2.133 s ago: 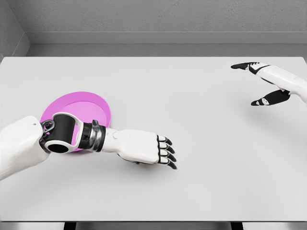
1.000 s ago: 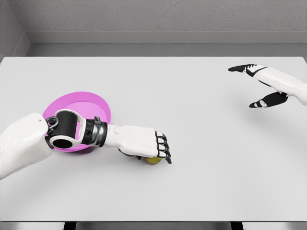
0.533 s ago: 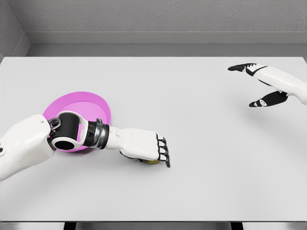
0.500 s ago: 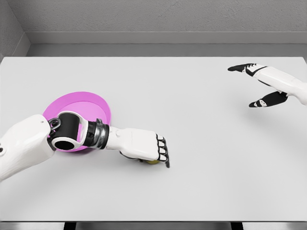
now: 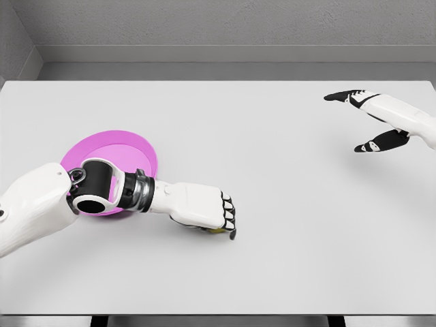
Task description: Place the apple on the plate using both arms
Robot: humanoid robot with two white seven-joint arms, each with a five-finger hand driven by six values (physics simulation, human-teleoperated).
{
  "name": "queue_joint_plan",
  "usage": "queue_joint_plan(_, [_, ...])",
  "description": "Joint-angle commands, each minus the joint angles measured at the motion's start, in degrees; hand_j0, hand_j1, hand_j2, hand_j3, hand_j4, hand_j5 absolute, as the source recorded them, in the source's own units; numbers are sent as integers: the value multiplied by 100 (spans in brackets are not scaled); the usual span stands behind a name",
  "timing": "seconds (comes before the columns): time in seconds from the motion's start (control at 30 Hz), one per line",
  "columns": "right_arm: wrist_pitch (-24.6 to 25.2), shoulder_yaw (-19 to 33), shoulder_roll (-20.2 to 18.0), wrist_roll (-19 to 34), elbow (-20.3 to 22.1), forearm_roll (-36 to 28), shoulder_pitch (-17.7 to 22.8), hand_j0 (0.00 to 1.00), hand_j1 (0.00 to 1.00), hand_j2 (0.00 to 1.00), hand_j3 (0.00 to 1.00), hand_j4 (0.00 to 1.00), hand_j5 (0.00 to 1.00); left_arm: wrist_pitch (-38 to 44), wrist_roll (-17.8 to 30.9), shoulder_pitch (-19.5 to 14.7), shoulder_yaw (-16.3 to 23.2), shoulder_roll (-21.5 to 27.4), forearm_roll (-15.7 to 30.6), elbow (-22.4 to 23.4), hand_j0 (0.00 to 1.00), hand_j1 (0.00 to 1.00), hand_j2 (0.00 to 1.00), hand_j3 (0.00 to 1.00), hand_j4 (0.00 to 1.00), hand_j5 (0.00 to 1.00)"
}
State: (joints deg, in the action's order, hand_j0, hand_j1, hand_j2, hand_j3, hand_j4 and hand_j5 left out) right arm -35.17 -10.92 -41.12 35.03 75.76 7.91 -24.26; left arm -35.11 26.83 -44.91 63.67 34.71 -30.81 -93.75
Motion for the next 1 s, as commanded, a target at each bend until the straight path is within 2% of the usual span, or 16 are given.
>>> queue_joint_plan(0.0, [17, 2, -2, -3, 26, -44, 0, 100, 100, 100, 100, 100, 100, 11, -2, 0, -4, 9, 32, -3, 60, 60, 60, 60, 60, 60])
queue_joint_plan(0.1, [17, 2, -2, -3, 44, -44, 0, 100, 100, 100, 100, 100, 100, 11, -2, -9, -4, 18, 31, -3, 56, 56, 56, 56, 56, 56])
queue_joint_plan(0.23, [17, 2, 7, -3, 44, -44, 0, 100, 100, 100, 100, 100, 100, 11, -2, -53, -4, 53, 32, -3, 54, 54, 54, 54, 54, 54])
queue_joint_plan(0.4, [17, 11, -10, -3, 44, -44, 0, 100, 100, 100, 100, 100, 100, 11, -29, -246, -30, 211, 145, -12, 51, 51, 51, 51, 51, 51])
queue_joint_plan(0.47, [17, 11, -10, -3, 44, -44, 0, 100, 100, 100, 100, 100, 100, 11, -29, -369, -66, 492, 462, -135, 51, 51, 51, 51, 51, 51])
queue_joint_plan(0.53, [17, 2, -10, -3, 53, -44, 0, 100, 100, 100, 100, 100, 100, 11, -38, -369, -408, 958, 734, -249, 51, 51, 51, 51, 51, 51])
queue_joint_plan(0.7, [17, 2, -19, -3, 88, -44, 0, 100, 100, 100, 100, 100, 100, 11, -64, -325, -1050, 1907, 884, -196, 51, 51, 51, 51, 51, 51])
queue_joint_plan(0.73, [17, 11, -19, -3, 88, -53, 0, 100, 100, 100, 100, 100, 100, 11, -73, -316, -1103, 2013, 919, -170, 51, 51, 51, 51, 51, 51])
queue_joint_plan(0.83, [17, 11, -19, -3, 88, -53, 0, 100, 100, 100, 100, 100, 100, 11, -73, -290, -1138, 2031, 928, 295, 51, 51, 51, 51, 51, 51])
queue_joint_plan(0.97, [17, 11, -19, -3, 88, -44, 0, 100, 100, 100, 100, 100, 100, 11, -64, -193, -1129, 2040, 902, 533, 51, 51, 51, 51, 51, 51])
